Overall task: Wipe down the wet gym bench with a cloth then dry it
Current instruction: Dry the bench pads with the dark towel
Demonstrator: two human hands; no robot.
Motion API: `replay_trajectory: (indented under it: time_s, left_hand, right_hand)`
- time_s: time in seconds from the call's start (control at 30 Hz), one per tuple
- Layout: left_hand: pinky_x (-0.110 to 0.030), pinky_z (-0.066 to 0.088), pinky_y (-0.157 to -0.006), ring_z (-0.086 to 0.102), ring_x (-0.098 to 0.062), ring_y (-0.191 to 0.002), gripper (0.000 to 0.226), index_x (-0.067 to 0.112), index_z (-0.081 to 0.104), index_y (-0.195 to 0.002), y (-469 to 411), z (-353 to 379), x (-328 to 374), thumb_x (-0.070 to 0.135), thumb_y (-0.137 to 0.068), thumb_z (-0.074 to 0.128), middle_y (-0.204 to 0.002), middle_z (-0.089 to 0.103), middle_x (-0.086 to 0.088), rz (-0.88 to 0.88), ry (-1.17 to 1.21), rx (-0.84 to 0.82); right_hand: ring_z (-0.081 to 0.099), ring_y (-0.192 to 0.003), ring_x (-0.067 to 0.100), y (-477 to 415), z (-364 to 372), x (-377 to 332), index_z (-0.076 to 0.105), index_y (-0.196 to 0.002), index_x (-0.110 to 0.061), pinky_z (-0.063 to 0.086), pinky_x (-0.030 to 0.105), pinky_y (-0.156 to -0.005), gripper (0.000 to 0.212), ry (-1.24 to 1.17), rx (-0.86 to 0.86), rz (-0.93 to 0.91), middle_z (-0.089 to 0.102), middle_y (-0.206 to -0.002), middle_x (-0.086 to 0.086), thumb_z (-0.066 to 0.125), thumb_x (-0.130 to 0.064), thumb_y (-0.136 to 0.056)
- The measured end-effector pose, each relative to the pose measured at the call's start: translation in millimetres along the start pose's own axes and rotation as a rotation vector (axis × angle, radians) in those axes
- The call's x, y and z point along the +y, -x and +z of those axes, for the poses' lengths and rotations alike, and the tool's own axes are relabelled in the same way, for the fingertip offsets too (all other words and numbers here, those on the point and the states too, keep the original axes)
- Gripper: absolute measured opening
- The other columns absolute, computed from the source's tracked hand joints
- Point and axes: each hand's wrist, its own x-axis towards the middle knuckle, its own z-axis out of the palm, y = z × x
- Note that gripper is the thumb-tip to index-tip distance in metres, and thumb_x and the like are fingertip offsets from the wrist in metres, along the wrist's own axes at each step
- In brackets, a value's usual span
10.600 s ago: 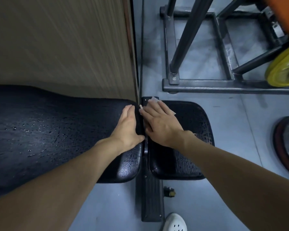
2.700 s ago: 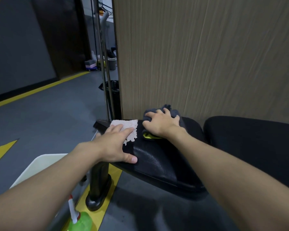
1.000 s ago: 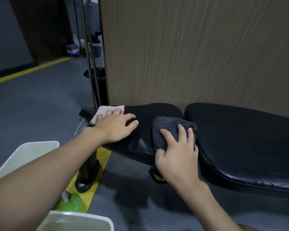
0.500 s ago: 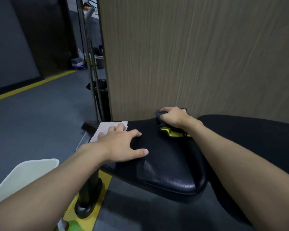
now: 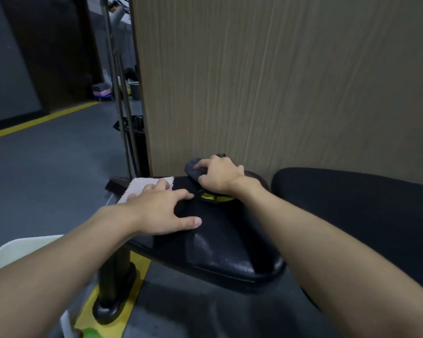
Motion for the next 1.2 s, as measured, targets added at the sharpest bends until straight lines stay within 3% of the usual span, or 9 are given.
replay_trajectory:
  time_s: [0.13,0.3,0.4,0.5,0.6,0.7,0.77,0.9,1.2]
  left_hand:
    - [-0.053,0.034,-0.107,0.028,-0.032,-0.137,0.097,0.055,0.031,-0.140,0.4,-1.7,4.9,0.096,-0.053,0.035,-0.148,0.029,-0.006,-0.009,-0.027,-0.006]
    - [-0.052,0.031,-0.109,0.030,-0.035,-0.135,0.085,0.042,0.036,-0.142,0.0,-16.2,17.5,0.083,-0.070,0.052,-0.145,0.027,-0.012,-0.010,-0.119,-0.063]
    - [-0.057,0.018,-0.114,0.020,-0.028,-0.144,0.061,0.037,0.041,-0.140,0.8,-21.0,55.7,0.055,-0.084,0.057,-0.153,0.024,-0.008,0.142,-0.100,0.118]
    - [-0.045,0.032,-0.111,0.043,-0.027,-0.133,0.046,0.027,0.049,-0.135,-0.5,-9.9,108.5,0.027,-0.089,0.049,-0.144,0.044,-0.005,0.359,0.198,0.189]
    - [-0.042,0.037,-0.107,0.049,-0.025,-0.127,0.043,0.021,0.054,-0.131,-5.2,10.9,145.0,0.014,-0.091,0.041,-0.137,0.052,-0.003,0.388,0.380,0.138]
    - [-0.039,0.029,-0.111,0.044,-0.021,-0.129,0.044,0.022,0.051,-0.133,-8.8,34.1,159.8,0.011,-0.091,0.040,-0.136,0.051,0.000,0.362,0.286,0.186]
    - [-0.037,0.023,-0.111,0.039,-0.019,-0.130,0.044,0.022,0.048,-0.135,-11.8,40.4,161.7,0.012,-0.092,0.039,-0.138,0.048,0.003,0.351,0.221,0.236]
    - [-0.039,0.021,-0.108,0.035,-0.019,-0.132,0.042,0.023,0.043,-0.139,-19.6,42.2,167.6,0.023,-0.098,0.035,-0.141,0.044,0.004,0.308,0.172,0.302]
    - [-0.049,0.008,-0.117,0.014,-0.018,-0.147,0.052,0.024,0.043,-0.142,-20.6,59.0,185.5,0.049,-0.099,0.028,-0.155,0.032,0.011,0.283,-0.025,0.266]
  right_hand:
    - [0.042,-0.125,0.032,45.9,-3.4,8.8,0.054,-0.133,-0.041,0.036,0.054,-0.097,0.054,0.021,0.146,0.001,0.050,-0.132,0.000,0.054,-0.018,-0.084]
    - [0.054,-0.120,0.028,112.5,-40.0,23.5,0.064,-0.127,-0.033,0.045,0.043,-0.101,0.051,-0.212,0.383,0.047,0.060,-0.126,0.003,0.055,-0.013,-0.081]
    - [0.054,-0.117,0.026,165.3,-68.4,39.3,0.063,-0.128,-0.031,0.046,0.040,-0.099,0.053,-0.136,0.578,0.054,0.059,-0.122,0.000,0.055,-0.018,-0.078]
    - [0.039,-0.135,0.030,210.0,-86.0,55.9,0.056,-0.134,-0.035,0.037,0.050,-0.109,0.058,-0.051,0.378,0.170,0.040,-0.146,0.002,0.051,-0.038,-0.076]
    - [0.002,-0.152,0.032,225.0,-73.9,66.7,0.055,-0.131,-0.035,0.010,0.065,-0.115,0.054,0.294,0.097,0.354,0.012,-0.164,0.005,0.045,-0.063,-0.087]
    - [-0.008,-0.151,0.036,228.2,-38.5,70.0,0.020,-0.152,-0.037,0.007,0.068,-0.113,0.071,0.282,0.051,0.367,-0.003,-0.166,0.006,0.035,-0.069,-0.091]
    - [-0.008,-0.150,0.039,227.1,-17.6,75.7,0.002,-0.153,-0.044,0.011,0.068,-0.113,0.069,0.321,0.051,0.334,-0.004,-0.167,0.006,0.035,-0.060,-0.094]
    - [-0.004,-0.151,0.035,206.4,-20.5,102.1,0.015,-0.152,-0.046,0.012,0.065,-0.115,0.060,0.289,0.129,0.286,0.005,-0.166,0.002,0.036,-0.047,-0.096]
    - [-0.001,-0.151,0.036,110.6,-43.1,166.4,0.024,-0.151,-0.045,0.009,0.069,-0.113,0.056,0.214,0.114,0.244,0.010,-0.166,0.002,0.035,-0.045,-0.096]
